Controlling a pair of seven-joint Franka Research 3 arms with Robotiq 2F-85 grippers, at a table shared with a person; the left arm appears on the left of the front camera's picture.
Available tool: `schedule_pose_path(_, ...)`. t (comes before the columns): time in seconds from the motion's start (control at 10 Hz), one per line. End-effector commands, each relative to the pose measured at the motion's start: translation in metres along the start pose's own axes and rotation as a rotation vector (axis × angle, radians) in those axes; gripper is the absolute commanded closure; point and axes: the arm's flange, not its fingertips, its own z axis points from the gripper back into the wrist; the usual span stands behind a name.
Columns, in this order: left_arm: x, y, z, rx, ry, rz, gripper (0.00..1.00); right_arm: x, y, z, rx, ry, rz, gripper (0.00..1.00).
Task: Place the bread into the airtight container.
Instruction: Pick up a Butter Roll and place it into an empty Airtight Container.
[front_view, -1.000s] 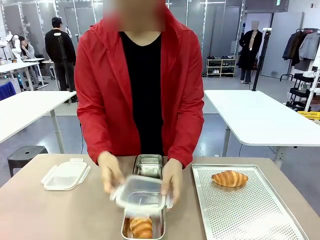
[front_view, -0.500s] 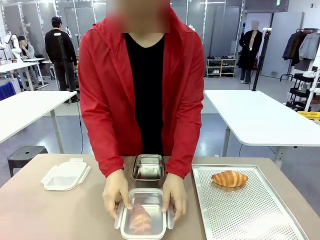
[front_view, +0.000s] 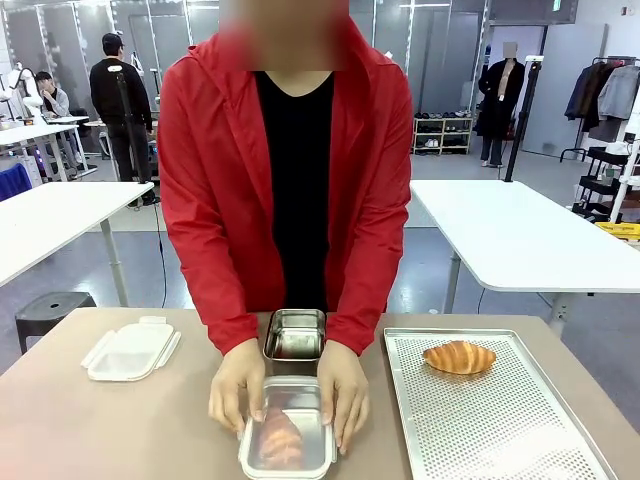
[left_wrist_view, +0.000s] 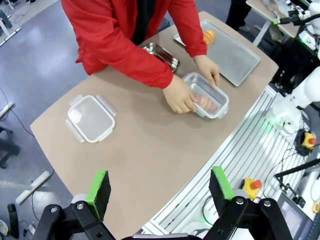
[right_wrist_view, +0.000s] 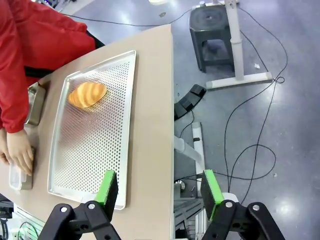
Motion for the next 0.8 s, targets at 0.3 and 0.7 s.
schedule_pose_path(0.3,0.0026,0.0002,0.0005,0.003,0.004,-0.001,0.0,0.0007,-0.0002,-0.001,0.0,-0.01,-0.011,0.16)
schedule_pose_path(0.7,0.0026,0.0002,0.0005,0.003,0.004,-0.001,0.0,0.0007,-0.0002,-0.001,0.0,-0.01,-0.011,0.16)
